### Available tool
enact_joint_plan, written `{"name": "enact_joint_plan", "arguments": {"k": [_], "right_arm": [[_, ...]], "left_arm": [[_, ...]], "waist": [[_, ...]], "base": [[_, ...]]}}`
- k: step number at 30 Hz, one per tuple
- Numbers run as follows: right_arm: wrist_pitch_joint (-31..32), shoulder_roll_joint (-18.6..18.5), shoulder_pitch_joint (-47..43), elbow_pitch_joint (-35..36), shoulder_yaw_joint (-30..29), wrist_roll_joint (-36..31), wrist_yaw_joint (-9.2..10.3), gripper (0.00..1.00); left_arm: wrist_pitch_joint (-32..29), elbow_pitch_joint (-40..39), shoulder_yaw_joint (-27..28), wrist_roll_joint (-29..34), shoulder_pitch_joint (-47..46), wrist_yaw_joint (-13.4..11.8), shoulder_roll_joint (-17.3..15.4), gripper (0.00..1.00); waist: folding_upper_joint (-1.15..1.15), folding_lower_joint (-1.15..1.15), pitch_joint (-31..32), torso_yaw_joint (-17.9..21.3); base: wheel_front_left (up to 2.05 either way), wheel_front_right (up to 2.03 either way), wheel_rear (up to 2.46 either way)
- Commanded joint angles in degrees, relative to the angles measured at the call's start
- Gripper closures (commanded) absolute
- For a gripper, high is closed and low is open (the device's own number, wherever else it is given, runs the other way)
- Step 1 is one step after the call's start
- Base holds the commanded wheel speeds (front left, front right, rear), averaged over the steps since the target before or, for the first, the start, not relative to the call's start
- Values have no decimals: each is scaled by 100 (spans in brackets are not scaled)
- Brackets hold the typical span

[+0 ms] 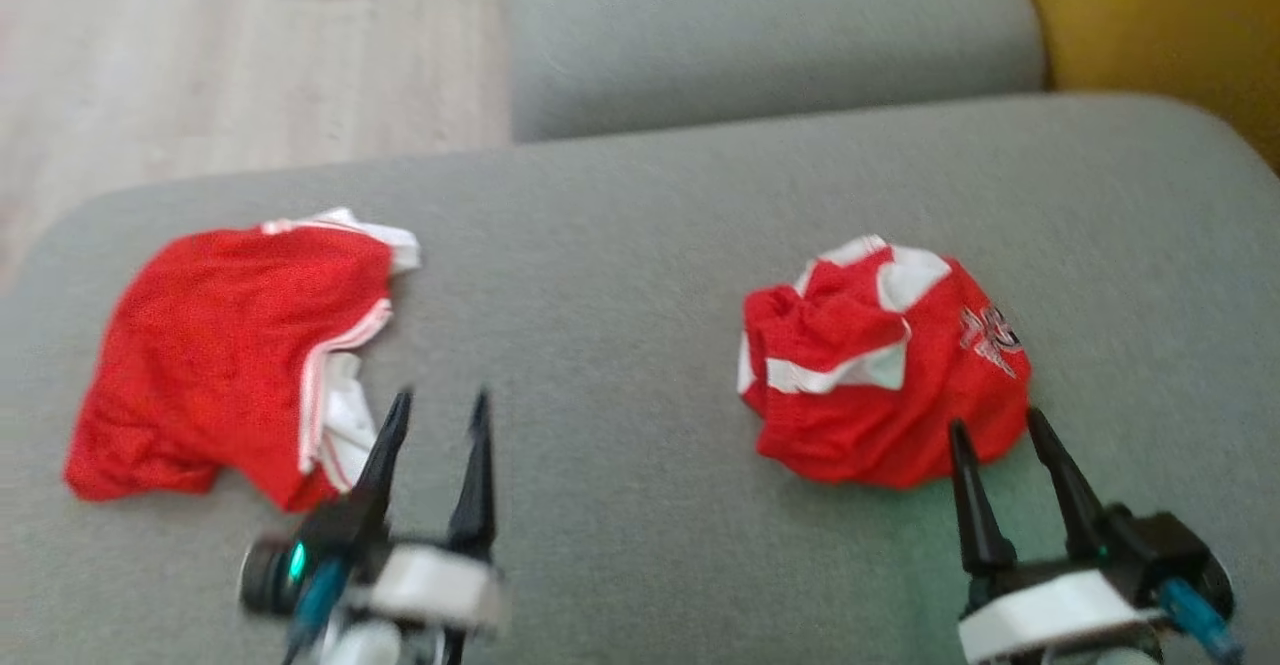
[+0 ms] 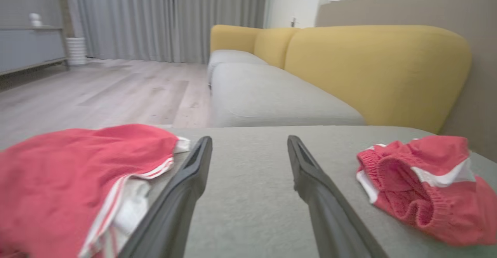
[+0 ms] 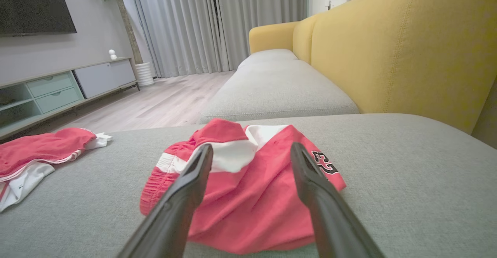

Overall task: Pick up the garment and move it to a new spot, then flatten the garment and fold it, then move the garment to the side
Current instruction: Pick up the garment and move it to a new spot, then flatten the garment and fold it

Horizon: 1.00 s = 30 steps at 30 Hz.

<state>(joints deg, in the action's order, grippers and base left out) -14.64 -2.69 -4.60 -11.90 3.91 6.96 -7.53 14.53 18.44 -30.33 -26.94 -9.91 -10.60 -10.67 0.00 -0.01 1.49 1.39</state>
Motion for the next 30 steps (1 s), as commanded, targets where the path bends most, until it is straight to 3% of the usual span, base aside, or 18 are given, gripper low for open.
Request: {"name": "enact_joint_plan", "arguments": {"k": [1,6,12,21,30], "right_arm": [[-36,-19,-11,181,67,-45,4,0],[-36,-19,-332,176,4,-47,4,0],[-36,-19,-578,173,21,-53,4,0],[-36,-19,-626,90,292,-5,4,0],[-36,-19,-638,98,376,-7,4,0]], "left_arm": [[46,-394,468,191,198,-10,26,0],[46,-1061,1177,624,1322,188,339,0],[46,-1200,1511,1097,2047,461,530,0],[47,-1281,1825,1610,2234,790,722,0],[47,-1295,1964,1788,2240,860,771,0]], "waist": [[0,1,328,-302],[0,1,534,-428],[0,1,664,-469],[0,1,735,-448],[0,1,738,-421]], "base": [[0,0,0],[0,0,0],[0,0,0],[0,0,0],[0,0,0]]}}
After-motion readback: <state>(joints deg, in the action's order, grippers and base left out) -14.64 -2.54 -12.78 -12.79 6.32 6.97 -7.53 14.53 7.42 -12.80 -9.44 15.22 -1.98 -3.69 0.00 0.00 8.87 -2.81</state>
